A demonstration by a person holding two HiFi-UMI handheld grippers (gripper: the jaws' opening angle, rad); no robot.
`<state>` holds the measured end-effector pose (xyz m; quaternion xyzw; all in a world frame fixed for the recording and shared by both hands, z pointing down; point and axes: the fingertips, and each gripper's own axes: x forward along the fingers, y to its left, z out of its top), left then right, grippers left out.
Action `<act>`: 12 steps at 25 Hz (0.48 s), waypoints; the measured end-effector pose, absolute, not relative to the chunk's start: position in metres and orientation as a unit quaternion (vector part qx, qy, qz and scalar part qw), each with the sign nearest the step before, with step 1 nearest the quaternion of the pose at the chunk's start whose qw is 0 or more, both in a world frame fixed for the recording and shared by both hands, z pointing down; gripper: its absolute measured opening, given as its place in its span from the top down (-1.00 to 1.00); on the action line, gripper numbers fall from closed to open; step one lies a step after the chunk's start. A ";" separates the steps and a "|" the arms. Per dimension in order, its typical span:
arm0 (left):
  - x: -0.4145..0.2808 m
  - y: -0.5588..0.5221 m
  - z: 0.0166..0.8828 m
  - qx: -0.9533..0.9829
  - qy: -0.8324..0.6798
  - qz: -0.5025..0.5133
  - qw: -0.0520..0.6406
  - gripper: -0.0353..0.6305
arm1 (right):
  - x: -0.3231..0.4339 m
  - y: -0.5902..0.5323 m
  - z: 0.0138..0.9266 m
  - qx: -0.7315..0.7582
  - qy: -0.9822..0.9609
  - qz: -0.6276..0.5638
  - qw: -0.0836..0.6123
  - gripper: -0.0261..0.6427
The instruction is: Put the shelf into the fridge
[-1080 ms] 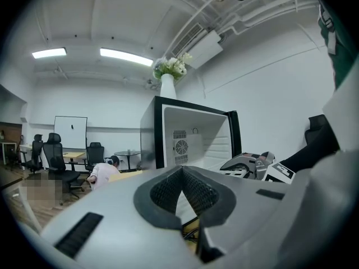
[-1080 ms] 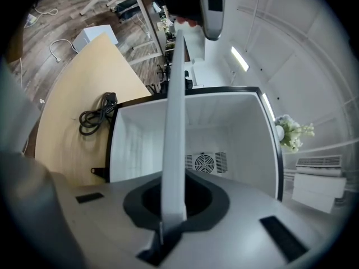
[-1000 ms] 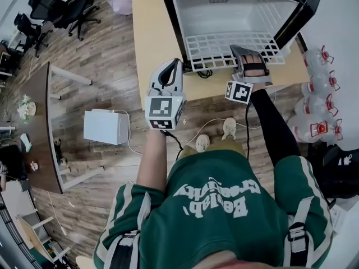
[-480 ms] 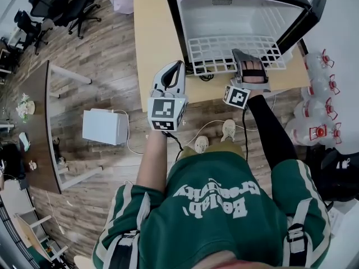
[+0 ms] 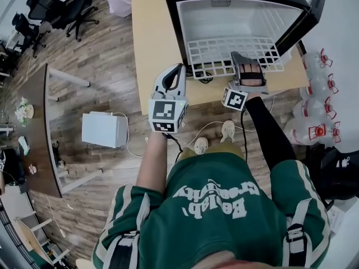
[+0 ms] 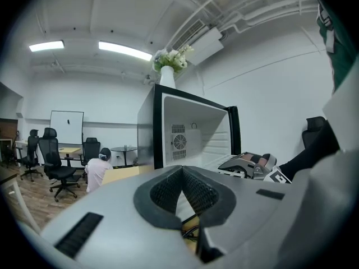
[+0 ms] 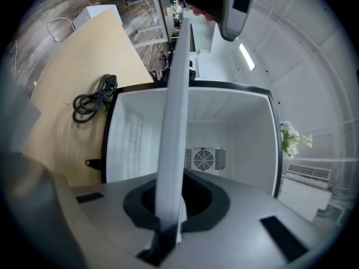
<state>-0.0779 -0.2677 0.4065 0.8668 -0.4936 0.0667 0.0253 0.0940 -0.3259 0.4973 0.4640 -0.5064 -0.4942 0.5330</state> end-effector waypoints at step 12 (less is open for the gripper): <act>-0.073 -0.272 0.416 0.868 -0.490 0.071 0.032 0.90 | 0.096 -0.329 0.506 0.478 -0.489 -0.510 0.521 0.85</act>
